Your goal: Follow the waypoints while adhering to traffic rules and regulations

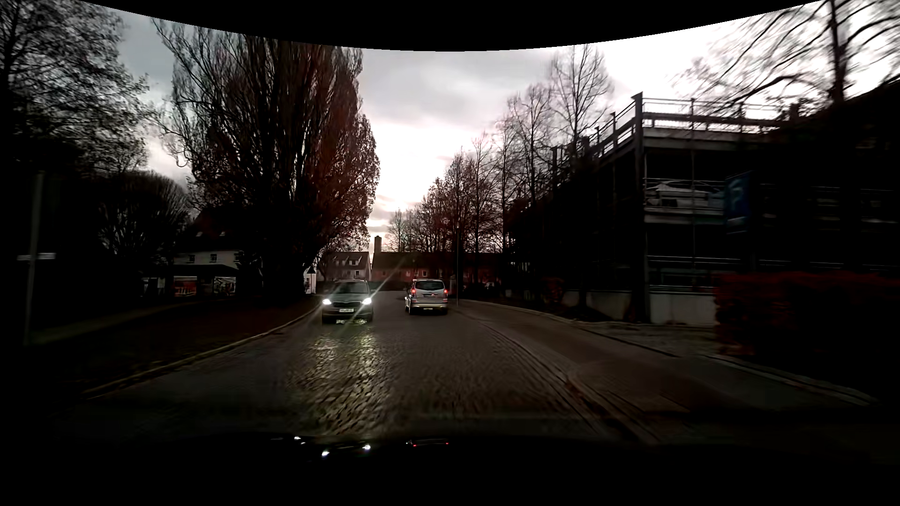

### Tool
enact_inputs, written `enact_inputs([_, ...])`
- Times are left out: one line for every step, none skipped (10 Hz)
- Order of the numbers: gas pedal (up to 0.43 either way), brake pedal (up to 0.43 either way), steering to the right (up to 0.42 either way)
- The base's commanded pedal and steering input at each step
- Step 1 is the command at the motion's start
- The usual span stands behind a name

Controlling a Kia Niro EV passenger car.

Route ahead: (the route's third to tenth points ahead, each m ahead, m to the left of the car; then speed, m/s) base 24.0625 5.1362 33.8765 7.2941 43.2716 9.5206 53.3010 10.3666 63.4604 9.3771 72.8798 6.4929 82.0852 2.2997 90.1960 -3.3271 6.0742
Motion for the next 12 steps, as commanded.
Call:
enact_inputs([0.047, 0.0, -0.031])
enact_inputs([0.047, 0.0, -0.031])
enact_inputs([0.039, 0.0, -0.033])
enact_inputs([0.039, 0.0, -0.034])
enact_inputs([0.039, 0.0, -0.035])
enact_inputs([0.047, 0.0, -0.035])
enact_inputs([0.047, 0.0, -0.038])
enact_inputs([0.047, 0.0, -0.041])
enact_inputs([0.047, 0.0, -0.047])
enact_inputs([0.059, 0.0, -0.049])
enact_inputs([0.059, 0.0, -0.049])
enact_inputs([0.059, 0.0, -0.051])
